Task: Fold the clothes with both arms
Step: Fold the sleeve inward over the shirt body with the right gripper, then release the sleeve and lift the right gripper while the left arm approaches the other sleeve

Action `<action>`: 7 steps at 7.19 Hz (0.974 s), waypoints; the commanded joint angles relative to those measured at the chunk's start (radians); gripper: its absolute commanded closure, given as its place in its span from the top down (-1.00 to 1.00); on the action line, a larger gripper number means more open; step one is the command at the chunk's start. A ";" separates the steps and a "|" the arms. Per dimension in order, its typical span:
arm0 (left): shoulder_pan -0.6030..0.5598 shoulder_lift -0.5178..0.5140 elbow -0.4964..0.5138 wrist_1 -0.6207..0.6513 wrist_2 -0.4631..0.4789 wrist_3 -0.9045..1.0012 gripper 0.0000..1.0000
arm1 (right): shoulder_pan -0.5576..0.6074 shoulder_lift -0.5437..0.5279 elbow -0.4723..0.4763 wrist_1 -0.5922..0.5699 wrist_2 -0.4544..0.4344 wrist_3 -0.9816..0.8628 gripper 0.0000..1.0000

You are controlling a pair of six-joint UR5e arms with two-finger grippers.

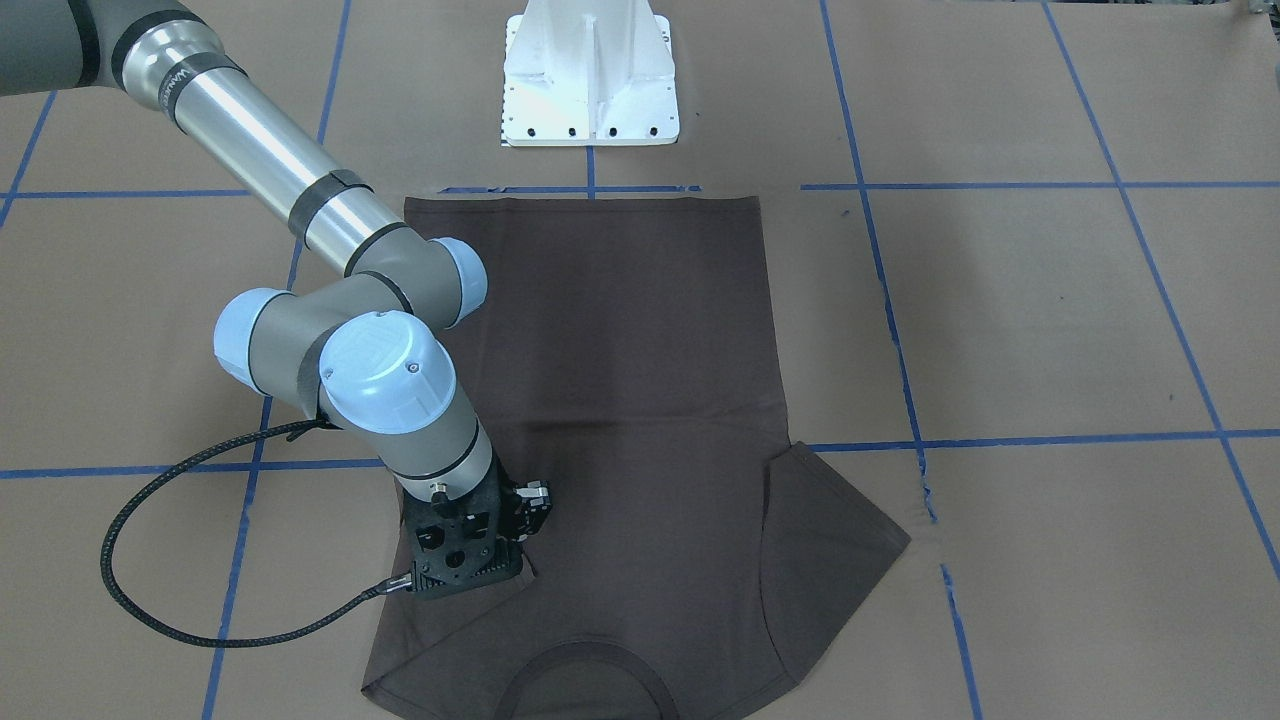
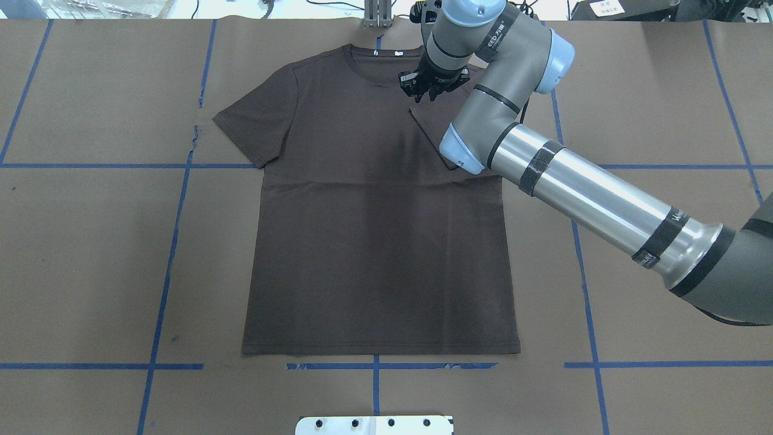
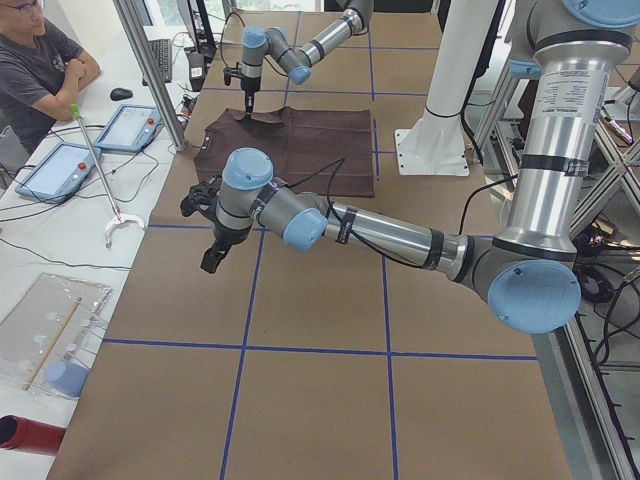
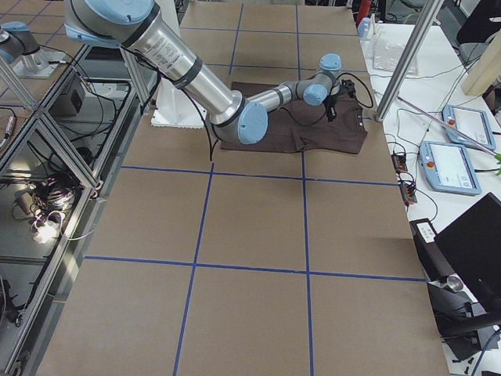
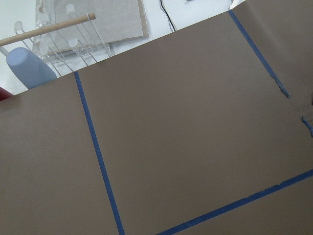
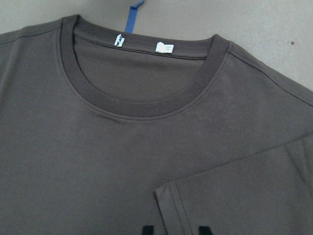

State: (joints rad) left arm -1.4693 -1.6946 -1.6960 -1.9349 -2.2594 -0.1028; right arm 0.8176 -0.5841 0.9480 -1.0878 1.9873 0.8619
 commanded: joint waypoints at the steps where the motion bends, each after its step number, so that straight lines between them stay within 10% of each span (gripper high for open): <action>1: 0.023 -0.045 -0.002 0.001 0.006 -0.122 1.00 | 0.006 -0.003 0.026 -0.012 0.023 0.038 1.00; 4: 0.342 -0.207 0.015 -0.013 0.113 -0.575 1.00 | 0.035 -0.170 0.403 -0.452 0.120 0.046 1.00; 7: 0.481 -0.373 0.340 -0.336 0.248 -0.909 1.00 | 0.107 -0.312 0.610 -0.540 0.215 0.037 1.00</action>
State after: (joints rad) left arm -1.0369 -2.0030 -1.5040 -2.1289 -2.0862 -0.8892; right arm 0.9049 -0.8517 1.4963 -1.6049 2.1719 0.9009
